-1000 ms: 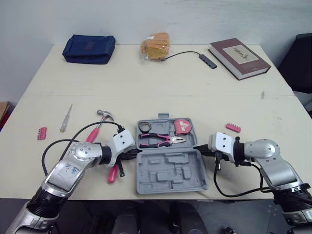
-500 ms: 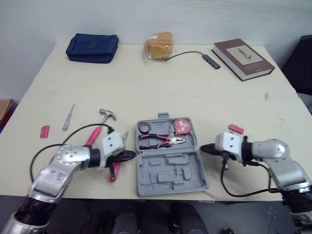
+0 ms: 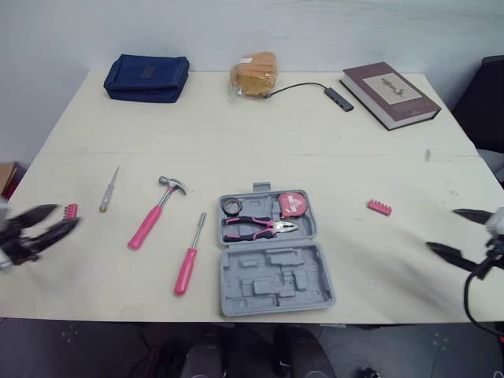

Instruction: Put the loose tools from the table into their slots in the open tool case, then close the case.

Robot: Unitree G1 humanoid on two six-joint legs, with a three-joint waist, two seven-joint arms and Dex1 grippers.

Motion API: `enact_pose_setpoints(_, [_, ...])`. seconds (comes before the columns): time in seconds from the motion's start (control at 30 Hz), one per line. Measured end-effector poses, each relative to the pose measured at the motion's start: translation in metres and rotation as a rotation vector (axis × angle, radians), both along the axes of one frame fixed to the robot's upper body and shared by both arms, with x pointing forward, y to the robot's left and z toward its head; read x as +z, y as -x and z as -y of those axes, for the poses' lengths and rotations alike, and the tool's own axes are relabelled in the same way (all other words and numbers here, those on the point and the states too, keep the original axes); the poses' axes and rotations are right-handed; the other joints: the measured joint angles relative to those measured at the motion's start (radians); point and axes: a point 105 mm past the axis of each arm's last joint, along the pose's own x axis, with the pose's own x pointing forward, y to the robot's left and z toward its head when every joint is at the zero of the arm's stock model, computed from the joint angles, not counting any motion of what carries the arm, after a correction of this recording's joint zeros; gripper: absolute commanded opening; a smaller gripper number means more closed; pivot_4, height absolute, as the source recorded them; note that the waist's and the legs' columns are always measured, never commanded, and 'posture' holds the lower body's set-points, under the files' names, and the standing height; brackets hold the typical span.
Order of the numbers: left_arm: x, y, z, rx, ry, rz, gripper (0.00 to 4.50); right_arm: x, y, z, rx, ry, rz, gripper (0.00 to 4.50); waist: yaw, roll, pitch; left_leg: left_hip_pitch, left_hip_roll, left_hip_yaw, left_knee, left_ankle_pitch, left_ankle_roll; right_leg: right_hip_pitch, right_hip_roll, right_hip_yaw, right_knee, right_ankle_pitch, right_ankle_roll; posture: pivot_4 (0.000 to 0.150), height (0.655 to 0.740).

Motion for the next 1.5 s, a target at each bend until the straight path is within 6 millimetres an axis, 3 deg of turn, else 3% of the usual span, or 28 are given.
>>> enact_pose_setpoints(0.03, [0.002, 0.006, -0.014, 0.051, -0.018, 0.002, 4.44, 0.001, 0.002, 0.005, -0.008, 0.005, 0.017, 4.5, -0.001, 0.0, 0.0, 0.0, 0.0, 0.0, -0.001, 0.0, 0.0, 0.0, 0.0, 0.0, 0.0, 0.0, 0.0, 0.15, 0.74])
enact_pose_setpoints(0.07, [0.0, 0.019, -0.04, 0.159, -0.04, -0.008, 4.44, -0.003, 0.006, 0.013, -0.032, 0.005, 0.027, 4.5, -0.004, 0.0, 0.0, 0.001, 0.0, 0.001, -0.002, 0.0, -0.001, 0.0, -0.001, 0.0, -0.001, 0.0, 0.0, 0.15, 0.74])
enact_pose_setpoints(0.1, [-0.002, 0.024, -0.048, 0.195, -0.039, -0.017, 4.44, -0.004, 0.007, 0.017, -0.043, 0.003, 0.029, 4.5, -0.004, 0.0, 0.0, 0.001, 0.0, 0.001, -0.003, 0.0, -0.001, -0.001, -0.001, 0.001, -0.001, 0.0, -0.001, 0.15, 0.74])
enact_pose_setpoints(0.17, [-0.02, 0.051, -0.084, 0.375, -0.04, -0.065, 4.44, -0.01, 0.012, 0.034, -0.114, 0.004, 0.048, 4.5, -0.006, 0.0, 0.0, 0.001, 0.001, 0.003, -0.004, -0.001, -0.002, -0.002, -0.001, 0.002, -0.001, 0.0, -0.001, 0.15, 0.74])
enact_pose_setpoints(0.27, [-0.032, 0.071, -0.108, 0.515, -0.022, -0.079, 4.44, -0.019, 0.022, 0.051, -0.187, 0.006, 0.044, 4.5, -0.004, 0.0, 0.0, 0.001, 0.004, 0.004, -0.004, -0.002, -0.004, -0.002, -0.002, 0.002, -0.002, -0.001, -0.001, 0.15, 0.74])
enact_pose_setpoints(0.37, [-0.033, 0.071, -0.111, 0.537, -0.023, -0.058, 4.44, -0.023, 0.026, 0.052, -0.182, 0.024, 0.045, 4.5, 0.001, 0.0, 0.0, 0.001, 0.005, 0.003, -0.004, -0.005, -0.008, -0.002, -0.003, 0.001, -0.002, -0.001, -0.002, 0.15, 0.74])
enact_pose_setpoints(0.47, [-0.022, 0.054, -0.101, 0.479, -0.028, 0.008, 4.44, -0.021, 0.018, 0.043, -0.138, 0.029, 0.071, 4.5, -0.001, 0.0, 0.0, 0.002, 0.007, 0.003, -0.003, -0.003, -0.01, -0.001, -0.002, 0.0, -0.002, 0.002, -0.005, 0.15, 0.74])
enact_pose_setpoints(0.63, [-0.021, 0.021, -0.068, 0.366, 0.033, 0.003, 4.44, -0.021, 0.0, 0.004, 0.004, -0.057, 0.092, 4.5, -0.005, 0.0, 0.0, 0.003, 0.009, 0.004, -0.004, -0.001, -0.01, -0.002, 0.001, 0.003, 0.0, 0.002, -0.006, 0.15, 0.74])
enact_pose_setpoints(0.67, [-0.021, 0.012, -0.057, 0.345, 0.059, -0.014, 4.44, -0.019, -0.003, -0.014, 0.08, -0.093, 0.105, 4.5, -0.007, 0.0, 0.0, 0.003, 0.011, 0.005, -0.004, 0.0, -0.009, -0.002, 0.002, 0.003, 0.0, 0.002, -0.006, 0.15, 0.74])
enact_pose_setpoints(0.87, [-0.013, -0.022, -0.017, 0.239, 0.083, -0.085, 4.44, 0.004, -0.019, -0.082, 0.297, -0.278, 0.188, 4.5, -0.002, 0.0, 0.0, 0.003, 0.011, 0.006, -0.002, 0.001, -0.009, -0.003, 0.003, 0.003, 0.003, 0.002, -0.007, 0.15, 0.74])
enact_pose_setpoints(1.0, [-0.019, -0.039, 0.003, 0.201, 0.082, -0.16, 4.44, 0.009, -0.019, -0.113, 0.407, -0.347, 0.21, 4.5, 0.001, 0.0, 0.0, 0.002, 0.011, 0.005, -0.002, 0.001, -0.009, -0.003, 0.003, 0.003, 0.002, 0.002, -0.007, 0.15, 0.74])
enact_pose_setpoints(1.17, [-0.025, -0.071, 0.031, 0.168, 0.052, -0.247, 4.44, 0.009, -0.011, -0.168, 0.653, -0.34, 0.192, 4.5, 0.003, 0.0, 0.0, 0.001, 0.01, 0.006, -0.001, 0.001, -0.009, -0.004, 0.007, 0.003, 0.003, 0.002, -0.007, 0.15, 0.74])
enact_pose_setpoints(1.33, [-0.04, -0.1, 0.054, 0.142, 0.069, -0.31, 4.44, 0.013, -0.008, -0.19, 0.734, -0.327, 0.211, 4.5, 0.001, -0.001, -0.001, 0.001, 0.01, 0.006, 0.0, 0.003, -0.012, -0.004, 0.009, 0.004, 0.004, 0.002, -0.007, 0.15, 0.74])
enact_pose_setpoints(1.5, [-0.056, -0.114, 0.054, 0.172, 0.07, -0.367, 4.44, 0.01, -0.009, -0.195, 0.732, -0.31, 0.204, 4.5, 0.0, -0.002, -0.001, 0.001, 0.007, 0.009, 0.001, 0.003, -0.012, -0.004, 0.011, 0.005, 0.004, 0.002, -0.007, 0.15, 0.74])
